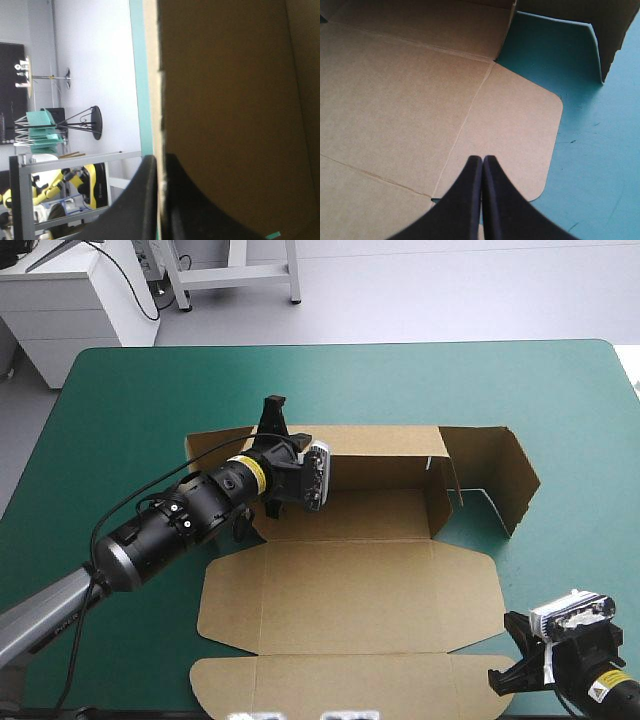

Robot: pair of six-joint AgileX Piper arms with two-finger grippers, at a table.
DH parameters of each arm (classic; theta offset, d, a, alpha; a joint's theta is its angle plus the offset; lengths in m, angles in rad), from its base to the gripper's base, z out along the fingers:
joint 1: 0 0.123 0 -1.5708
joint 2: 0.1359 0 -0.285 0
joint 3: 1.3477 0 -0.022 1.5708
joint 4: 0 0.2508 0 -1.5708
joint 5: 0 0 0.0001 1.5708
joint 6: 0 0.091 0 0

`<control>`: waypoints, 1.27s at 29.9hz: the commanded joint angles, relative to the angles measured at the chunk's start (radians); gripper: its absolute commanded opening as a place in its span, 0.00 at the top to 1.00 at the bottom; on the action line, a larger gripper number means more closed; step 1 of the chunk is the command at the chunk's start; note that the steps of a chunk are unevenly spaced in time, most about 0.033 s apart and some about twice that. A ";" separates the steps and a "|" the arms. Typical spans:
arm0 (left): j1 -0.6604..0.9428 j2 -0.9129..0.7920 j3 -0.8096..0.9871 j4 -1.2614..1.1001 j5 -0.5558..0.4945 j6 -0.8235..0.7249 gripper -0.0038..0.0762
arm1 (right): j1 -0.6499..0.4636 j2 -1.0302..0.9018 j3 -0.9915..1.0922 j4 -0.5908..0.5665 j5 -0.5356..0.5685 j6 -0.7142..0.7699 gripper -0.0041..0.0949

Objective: Fold the box

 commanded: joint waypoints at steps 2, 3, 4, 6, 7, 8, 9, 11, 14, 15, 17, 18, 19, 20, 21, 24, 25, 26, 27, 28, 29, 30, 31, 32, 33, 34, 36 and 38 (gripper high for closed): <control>-0.002 -0.037 0.024 0.053 -0.129 -0.022 0.96 | 0.002 0.014 -0.074 0.028 -0.072 0.030 0.98; -0.002 -0.037 0.029 0.053 -0.136 -0.022 0.96 | 0.002 0.014 -0.086 0.028 -0.075 0.030 0.98; -0.002 -0.037 0.036 0.053 -0.144 -0.022 0.96 | 0.002 0.014 -0.101 0.030 -0.085 0.030 0.98; 0.000 -0.037 0.056 0.053 -0.156 -0.022 0.96 | 0.002 0.016 -0.134 0.036 -0.106 0.032 0.98; 0.000 -0.037 0.061 0.053 -0.158 -0.022 0.96 | 0.002 0.019 -0.151 0.036 -0.114 0.035 0.98; 0.000 -0.037 0.068 0.053 -0.158 -0.022 0.96 | 0.002 0.027 -0.171 0.034 -0.115 0.042 0.98; 0.002 -0.037 0.074 0.053 -0.158 -0.025 0.96 | 0.002 0.037 -0.188 0.028 -0.116 0.049 0.98; 0.015 -0.037 0.076 0.048 -0.156 -0.048 0.96 | 0.002 0.073 -0.230 0.027 -0.116 0.049 0.98; 0.051 -0.037 0.076 0.048 -0.154 -0.123 0.96 | 0.002 0.147 -0.295 0.025 -0.110 0.049 0.98; 0.060 -0.037 0.076 0.048 -0.150 -0.137 0.96 | 0.002 0.178 -0.320 0.025 -0.108 0.050 0.98; 0.068 -0.037 0.077 0.048 -0.133 -0.142 0.96 | 0.002 0.249 -0.367 0.022 -0.108 0.055 0.98; 0.068 -0.037 0.077 0.048 -0.126 -0.142 0.96 | 0.002 0.287 -0.394 0.022 -0.108 0.055 0.98; 0.068 -0.037 0.077 0.048 -0.126 -0.142 0.96 | 0.002 0.318 -0.423 0.022 -0.108 0.055 0.98; 0.068 -0.037 0.077 0.048 -0.126 -0.142 0.96 | 0.002 0.357 -0.452 0.022 -0.108 0.055 0.98; 0.068 -0.037 0.077 0.048 -0.126 -0.142 0.96 | 0.002 0.397 -0.483 0.022 -0.108 0.057 0.98; 0.068 -0.037 0.077 0.050 -0.119 -0.142 0.96 | 0.002 0.510 -0.576 0.022 -0.108 0.064 0.98; 0.068 -0.037 0.077 0.050 -0.119 -0.142 0.96 | 0.002 0.544 -0.603 0.022 -0.108 0.064 0.98; 0.068 -0.037 0.077 0.053 -0.119 -0.142 0.96 | 0.002 0.585 -0.639 0.022 -0.108 0.064 0.98; 0.068 -0.037 0.077 0.053 -0.119 -0.140 0.96 | 0.002 0.626 -0.674 0.022 -0.108 0.064 0.98; 0.068 -0.037 0.077 0.053 -0.119 -0.140 0.96 | 0.000 0.665 -0.709 0.022 -0.104 0.064 0.98; 0.068 -0.037 0.077 0.053 -0.119 -0.140 0.96 | 0.000 0.703 -0.744 0.022 -0.102 0.064 0.98; 0.068 -0.037 0.077 0.053 -0.119 -0.140 0.96 | 0.000 0.740 -0.776 0.022 -0.098 0.064 0.98; 0.068 -0.037 0.077 0.053 -0.119 -0.140 0.96 | 0.000 0.768 -0.802 0.022 -0.093 0.064 0.98; 0.068 -0.037 0.077 0.053 -0.119 -0.140 0.96 | 0.000 0.809 -0.838 0.022 -0.087 0.064 0.98; 0.068 -0.037 0.077 0.053 -0.119 -0.140 0.96 | 0.000 0.835 -0.861 0.022 -0.084 0.064 0.98; 0.068 -0.037 0.077 0.053 -0.119 -0.140 0.96 | 0.000 0.860 -0.883 0.021 -0.081 0.064 0.98; 0.068 -0.037 0.077 0.053 -0.117 -0.140 0.96 | 0.000 0.922 -0.934 0.021 -0.081 0.064 0.98; 0.068 -0.037 0.077 0.053 -0.117 -0.138 0.96 | 0.000 0.982 -0.983 0.010 -0.081 0.078 0.98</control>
